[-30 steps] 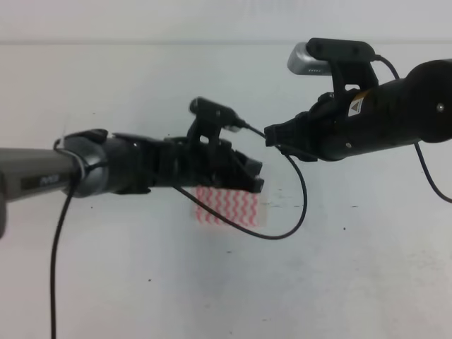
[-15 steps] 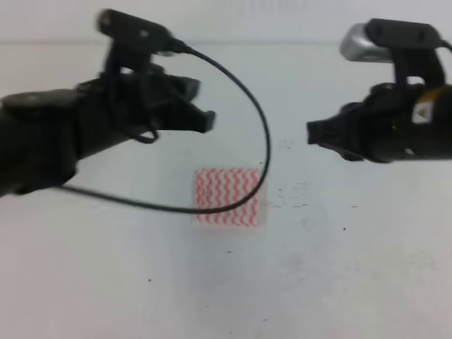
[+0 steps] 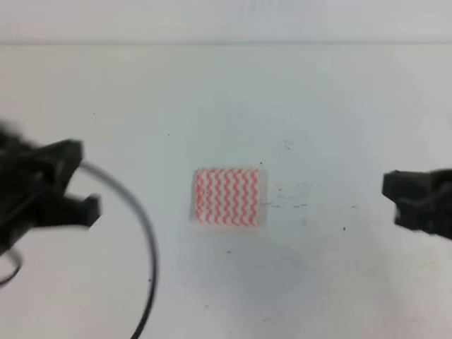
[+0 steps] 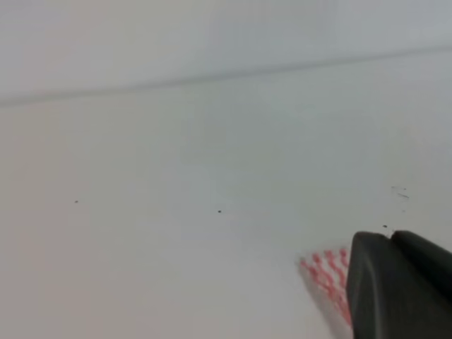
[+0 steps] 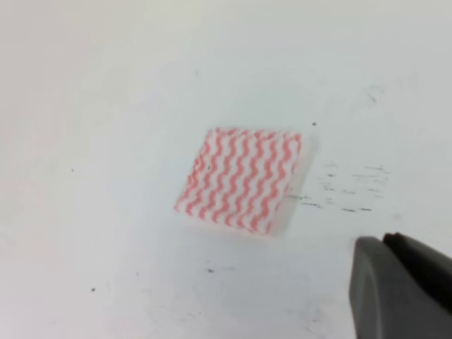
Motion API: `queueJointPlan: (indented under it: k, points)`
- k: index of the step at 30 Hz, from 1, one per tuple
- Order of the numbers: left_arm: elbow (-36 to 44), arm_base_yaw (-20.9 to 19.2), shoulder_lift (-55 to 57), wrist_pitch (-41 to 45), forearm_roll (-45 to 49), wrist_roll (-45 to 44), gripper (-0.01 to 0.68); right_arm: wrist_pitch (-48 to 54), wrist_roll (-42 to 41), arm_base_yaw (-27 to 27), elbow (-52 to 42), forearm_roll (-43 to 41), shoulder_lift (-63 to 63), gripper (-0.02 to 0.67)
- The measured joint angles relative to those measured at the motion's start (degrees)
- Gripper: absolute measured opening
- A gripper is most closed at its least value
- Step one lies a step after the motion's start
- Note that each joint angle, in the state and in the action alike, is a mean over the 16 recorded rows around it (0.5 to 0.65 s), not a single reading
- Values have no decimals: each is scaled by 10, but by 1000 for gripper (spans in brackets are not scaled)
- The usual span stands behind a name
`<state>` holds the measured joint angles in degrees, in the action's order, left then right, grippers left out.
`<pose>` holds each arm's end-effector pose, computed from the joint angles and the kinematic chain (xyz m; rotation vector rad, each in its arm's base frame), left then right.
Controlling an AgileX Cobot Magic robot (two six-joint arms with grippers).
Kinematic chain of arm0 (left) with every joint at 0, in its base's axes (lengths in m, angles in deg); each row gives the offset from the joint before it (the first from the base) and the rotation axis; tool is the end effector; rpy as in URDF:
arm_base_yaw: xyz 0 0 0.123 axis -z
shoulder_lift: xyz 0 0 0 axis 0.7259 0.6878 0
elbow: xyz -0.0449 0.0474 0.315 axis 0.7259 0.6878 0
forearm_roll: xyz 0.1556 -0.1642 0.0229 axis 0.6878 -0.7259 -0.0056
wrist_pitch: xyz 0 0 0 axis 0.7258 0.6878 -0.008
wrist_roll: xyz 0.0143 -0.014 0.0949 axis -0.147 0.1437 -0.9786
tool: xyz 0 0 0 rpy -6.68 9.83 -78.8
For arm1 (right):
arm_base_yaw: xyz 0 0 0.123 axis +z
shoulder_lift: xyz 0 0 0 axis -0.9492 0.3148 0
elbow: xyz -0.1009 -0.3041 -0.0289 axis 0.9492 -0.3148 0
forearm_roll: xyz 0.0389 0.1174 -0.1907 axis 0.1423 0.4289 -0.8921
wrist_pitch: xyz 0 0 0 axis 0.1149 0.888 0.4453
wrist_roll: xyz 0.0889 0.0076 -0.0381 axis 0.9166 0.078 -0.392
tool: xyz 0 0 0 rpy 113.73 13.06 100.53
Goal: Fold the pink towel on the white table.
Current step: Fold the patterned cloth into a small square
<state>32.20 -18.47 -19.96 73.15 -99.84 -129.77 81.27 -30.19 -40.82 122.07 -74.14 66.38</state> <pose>0.1373 -0.0633 0.3487 0.3424 1.7829 -0.2935 0.1325 0.0837 0.3518 -0.1851 2.1344 0.5962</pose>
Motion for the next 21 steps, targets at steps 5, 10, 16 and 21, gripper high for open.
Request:
queueJointPlan:
  k: [5,10,16,21]
  points:
    - [97,0,-150,-32,0,25,-8,-61,0,0,-88,1,-74,-16]
    - [181,0,-297,-57,0,53,-8,-118,0,0,-169,7,-137,-16]
    - [266,0,-413,-78,0,77,-8,-212,-5,0,-256,10,-198,-16]
    - [312,0,-455,-90,1,80,-7,-317,-17,0,-320,9,-230,-16]
